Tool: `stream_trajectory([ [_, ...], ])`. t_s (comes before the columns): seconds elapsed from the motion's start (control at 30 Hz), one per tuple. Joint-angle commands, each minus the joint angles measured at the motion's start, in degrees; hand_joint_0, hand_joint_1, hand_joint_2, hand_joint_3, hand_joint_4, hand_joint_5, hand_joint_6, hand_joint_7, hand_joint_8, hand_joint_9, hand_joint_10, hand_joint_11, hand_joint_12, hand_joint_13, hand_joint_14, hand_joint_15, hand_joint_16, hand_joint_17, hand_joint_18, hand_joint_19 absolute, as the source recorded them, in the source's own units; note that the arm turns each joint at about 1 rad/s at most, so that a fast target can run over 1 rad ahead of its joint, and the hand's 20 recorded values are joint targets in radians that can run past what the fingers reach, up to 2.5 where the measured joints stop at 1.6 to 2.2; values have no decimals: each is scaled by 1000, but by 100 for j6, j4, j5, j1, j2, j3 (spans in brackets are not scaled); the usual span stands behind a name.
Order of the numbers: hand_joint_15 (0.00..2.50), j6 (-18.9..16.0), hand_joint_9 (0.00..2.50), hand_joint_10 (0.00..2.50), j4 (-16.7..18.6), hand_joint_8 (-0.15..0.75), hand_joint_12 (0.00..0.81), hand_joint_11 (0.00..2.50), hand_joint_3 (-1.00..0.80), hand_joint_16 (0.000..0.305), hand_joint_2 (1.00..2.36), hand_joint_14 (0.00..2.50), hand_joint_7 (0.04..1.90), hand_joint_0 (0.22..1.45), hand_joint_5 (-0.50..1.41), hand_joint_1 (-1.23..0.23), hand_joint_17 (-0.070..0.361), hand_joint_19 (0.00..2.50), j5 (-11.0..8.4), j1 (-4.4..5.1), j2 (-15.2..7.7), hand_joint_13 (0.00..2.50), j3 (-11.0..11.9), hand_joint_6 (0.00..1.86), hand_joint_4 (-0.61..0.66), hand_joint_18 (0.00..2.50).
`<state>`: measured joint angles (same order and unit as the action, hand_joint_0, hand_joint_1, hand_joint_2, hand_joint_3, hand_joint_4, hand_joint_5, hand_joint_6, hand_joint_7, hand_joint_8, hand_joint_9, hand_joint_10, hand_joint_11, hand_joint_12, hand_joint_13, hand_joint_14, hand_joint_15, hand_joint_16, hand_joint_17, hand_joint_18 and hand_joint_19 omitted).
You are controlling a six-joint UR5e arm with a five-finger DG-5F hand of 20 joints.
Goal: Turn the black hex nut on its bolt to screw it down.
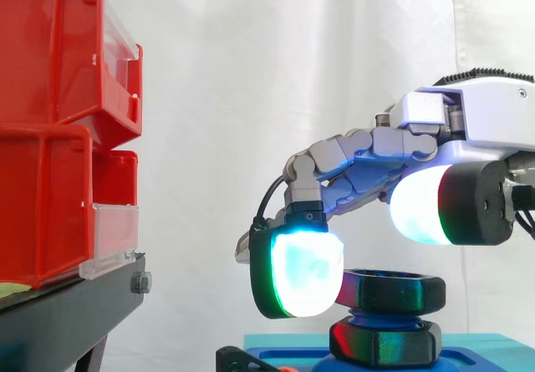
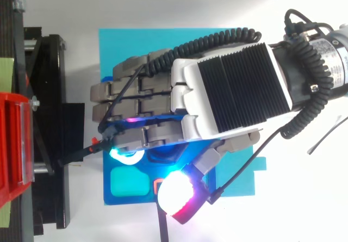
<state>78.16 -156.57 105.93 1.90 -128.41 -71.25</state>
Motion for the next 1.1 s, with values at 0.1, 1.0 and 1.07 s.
stream_trajectory([
  [0.1,104,68,497,8,12,242,346,182,-500,60,1000,5,1294,503,-62,-255,135,459,33,-75,0,462,-3,504,126,382],
  [1.0,110,112,497,7,592,243,347,178,-500,60,1000,5,1270,506,-67,-253,135,457,640,-568,0,473,58,504,140,399],
  [1.07,103,121,497,7,751,241,346,174,-500,60,1000,5,1257,505,-68,-253,135,455,561,-524,0,472,67,504,137,397],
])
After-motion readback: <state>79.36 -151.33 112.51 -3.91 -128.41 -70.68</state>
